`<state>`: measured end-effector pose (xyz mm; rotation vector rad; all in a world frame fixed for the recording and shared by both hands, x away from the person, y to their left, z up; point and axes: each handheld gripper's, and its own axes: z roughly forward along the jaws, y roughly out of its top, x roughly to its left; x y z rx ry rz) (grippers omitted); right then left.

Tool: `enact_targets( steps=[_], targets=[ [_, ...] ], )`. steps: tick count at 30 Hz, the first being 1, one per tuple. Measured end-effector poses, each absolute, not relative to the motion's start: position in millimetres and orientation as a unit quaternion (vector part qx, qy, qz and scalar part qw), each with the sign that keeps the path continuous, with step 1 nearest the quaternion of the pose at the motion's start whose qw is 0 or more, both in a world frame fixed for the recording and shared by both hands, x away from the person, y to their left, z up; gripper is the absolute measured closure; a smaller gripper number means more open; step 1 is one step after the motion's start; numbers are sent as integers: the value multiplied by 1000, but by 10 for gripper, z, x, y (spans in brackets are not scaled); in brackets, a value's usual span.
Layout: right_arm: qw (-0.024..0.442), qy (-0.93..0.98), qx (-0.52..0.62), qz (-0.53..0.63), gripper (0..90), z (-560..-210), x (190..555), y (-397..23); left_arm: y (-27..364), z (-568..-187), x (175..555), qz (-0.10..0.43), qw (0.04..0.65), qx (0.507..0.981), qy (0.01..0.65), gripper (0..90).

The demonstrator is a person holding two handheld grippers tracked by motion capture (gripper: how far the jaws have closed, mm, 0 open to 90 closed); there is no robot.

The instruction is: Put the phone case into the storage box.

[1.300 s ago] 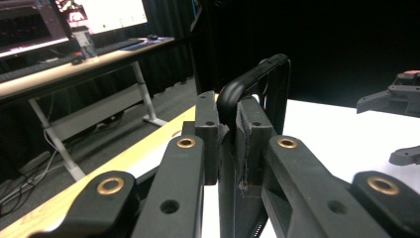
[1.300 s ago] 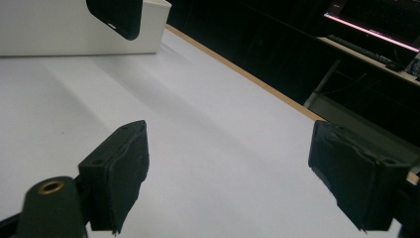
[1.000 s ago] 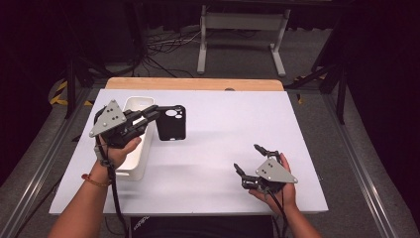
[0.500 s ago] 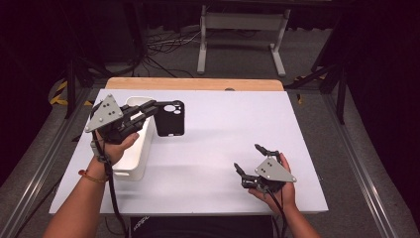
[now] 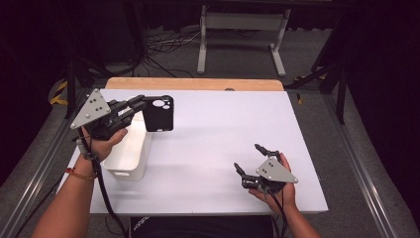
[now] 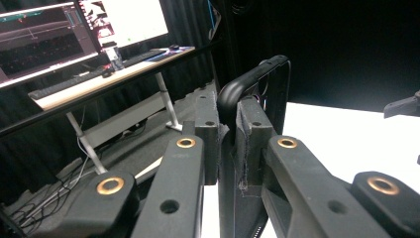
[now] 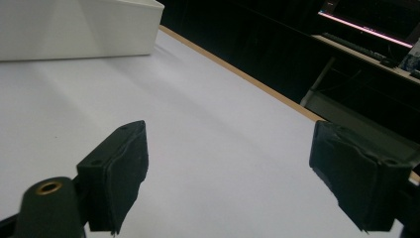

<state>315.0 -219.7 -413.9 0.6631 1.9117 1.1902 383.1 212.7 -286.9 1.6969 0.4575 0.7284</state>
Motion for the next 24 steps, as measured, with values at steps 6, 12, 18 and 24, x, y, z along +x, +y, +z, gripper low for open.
enact_targets(
  steps=[6,12,18,24],
  targets=[
    [381,745,266,478,174,-4114,3160,-2214,2167,-2859,3848,321,578,724,199,824],
    [381,744,268,479,177,-4109,3168,-2219,2237,-2863,3888,327,581,717,204,824],
    [384,743,268,479,181,-4098,3168,-2195,2339,-2928,3948,328,581,713,215,824],
    [383,745,265,477,182,-4107,3171,-2163,2424,-2994,3994,326,584,708,227,824]
  ],
)
